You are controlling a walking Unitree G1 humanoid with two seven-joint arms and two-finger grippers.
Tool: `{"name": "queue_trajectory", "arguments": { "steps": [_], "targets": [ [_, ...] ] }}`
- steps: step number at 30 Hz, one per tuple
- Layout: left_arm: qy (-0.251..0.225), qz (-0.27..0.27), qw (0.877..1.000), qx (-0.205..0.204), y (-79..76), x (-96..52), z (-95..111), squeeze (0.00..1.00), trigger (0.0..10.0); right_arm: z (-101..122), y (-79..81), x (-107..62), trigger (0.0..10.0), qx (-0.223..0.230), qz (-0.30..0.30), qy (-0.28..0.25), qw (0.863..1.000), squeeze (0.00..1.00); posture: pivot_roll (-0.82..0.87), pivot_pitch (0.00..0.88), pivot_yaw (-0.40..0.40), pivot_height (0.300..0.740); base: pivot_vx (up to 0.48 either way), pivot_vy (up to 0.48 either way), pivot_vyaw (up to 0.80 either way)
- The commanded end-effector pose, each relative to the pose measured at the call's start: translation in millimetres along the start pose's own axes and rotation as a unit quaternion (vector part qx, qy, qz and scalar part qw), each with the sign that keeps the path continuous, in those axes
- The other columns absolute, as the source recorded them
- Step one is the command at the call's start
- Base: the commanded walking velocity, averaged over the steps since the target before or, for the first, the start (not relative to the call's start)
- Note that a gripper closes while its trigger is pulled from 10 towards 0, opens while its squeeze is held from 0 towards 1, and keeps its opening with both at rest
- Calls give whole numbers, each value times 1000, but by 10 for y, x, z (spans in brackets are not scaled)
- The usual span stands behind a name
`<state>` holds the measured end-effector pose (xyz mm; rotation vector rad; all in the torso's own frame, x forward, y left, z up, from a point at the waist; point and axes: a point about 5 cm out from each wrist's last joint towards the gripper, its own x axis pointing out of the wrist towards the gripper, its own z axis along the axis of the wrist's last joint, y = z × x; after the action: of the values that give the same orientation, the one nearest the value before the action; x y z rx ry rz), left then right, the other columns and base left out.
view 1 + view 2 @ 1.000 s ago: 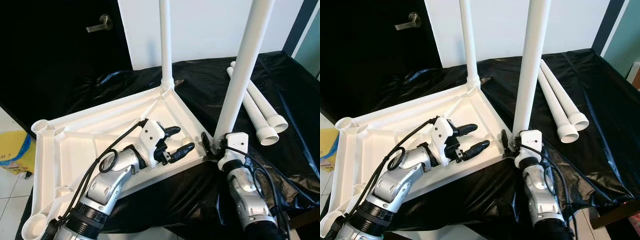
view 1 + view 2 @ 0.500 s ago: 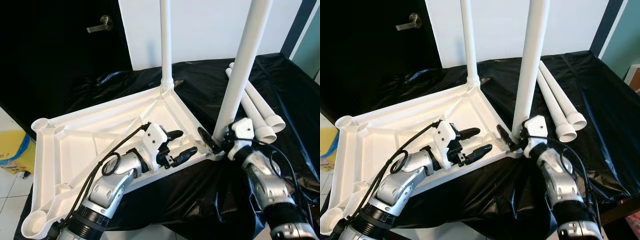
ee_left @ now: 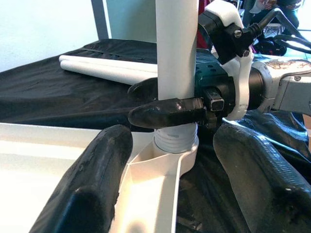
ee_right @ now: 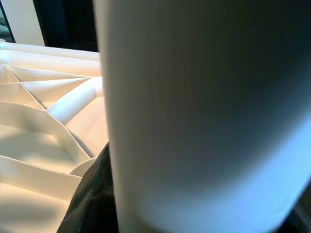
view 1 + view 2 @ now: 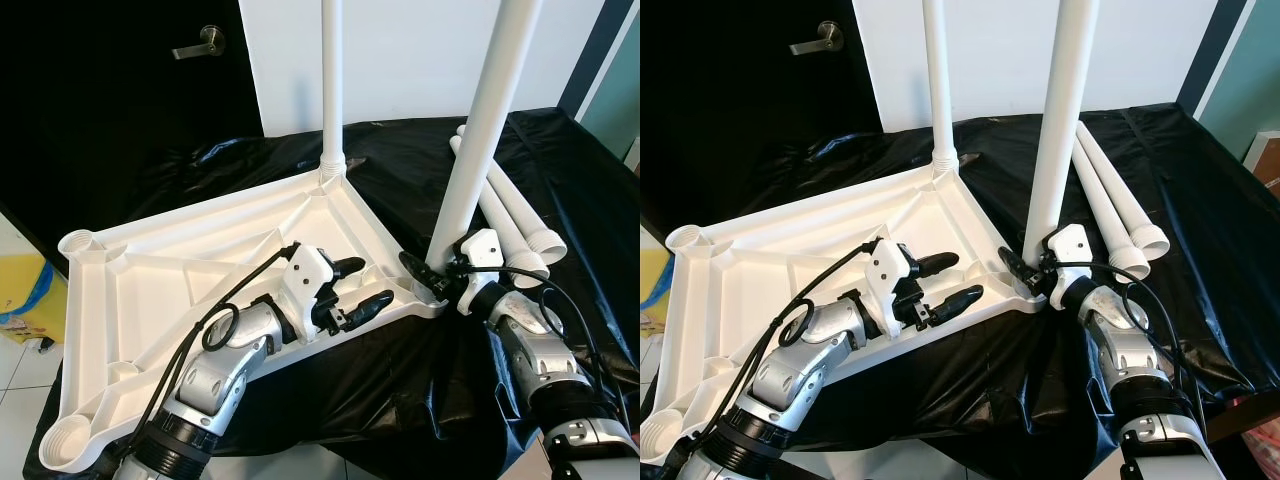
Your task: Building children table
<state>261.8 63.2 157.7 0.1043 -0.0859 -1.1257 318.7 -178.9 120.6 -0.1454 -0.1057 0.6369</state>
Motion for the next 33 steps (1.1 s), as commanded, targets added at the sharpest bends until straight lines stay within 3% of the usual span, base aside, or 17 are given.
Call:
{"name": "queue_trajectory", "arguments": {
  "steps": [1,2,3,13,15,21,24,31,33],
  "targets": [
    [1,4,1000,10,-6,-23,14,0,10000,-63,-16,-24,0,-1,0,17,1000,0,-103,0,0,740,0,0,0],
    [1,4,1000,10,-6,-23,14,0,10000,-63,-16,-24,0,-1,0,17,1000,0,-103,0,0,740,0,0,0],
    [1,5,1000,10,-5,-21,13,0,10000,-92,-9,-32,10000,7,-4,21,1000,0,-104,0,0,740,0,0,0],
    [2,6,1000,11,-14,-10,1,0,10000,-157,64,-22,10000,33,-54,22,998,0,-111,0,-5,740,0,0,0],
    [3,5,1000,9,-30,-5,-8,0,10000,-220,143,-16,10000,29,-101,39,994,0,-113,0,-3,740,0,0,0],
    [5,1,1000,7,-49,-9,-19,0,10000,-297,284,-25,10000,49,-160,49,985,0,-116,0,3,740,0,0,0],
    [7,0,1000,8,-43,-19,-21,0,10000,-328,323,-58,10000,62,-218,57,972,0,-118,0,7,740,0,0,0],
    [8,-4,1000,5,-59,-27,-27,0,10000,-347,344,-99,10000,74,-292,65,951,0,-121,0,17,740,0,0,0],
    [9,-8,1000,5,-69,-25,-30,0,10000,-350,392,-110,10000,79,-343,70,933,0,-118,0,20,740,0,0,0]
  ]
}}
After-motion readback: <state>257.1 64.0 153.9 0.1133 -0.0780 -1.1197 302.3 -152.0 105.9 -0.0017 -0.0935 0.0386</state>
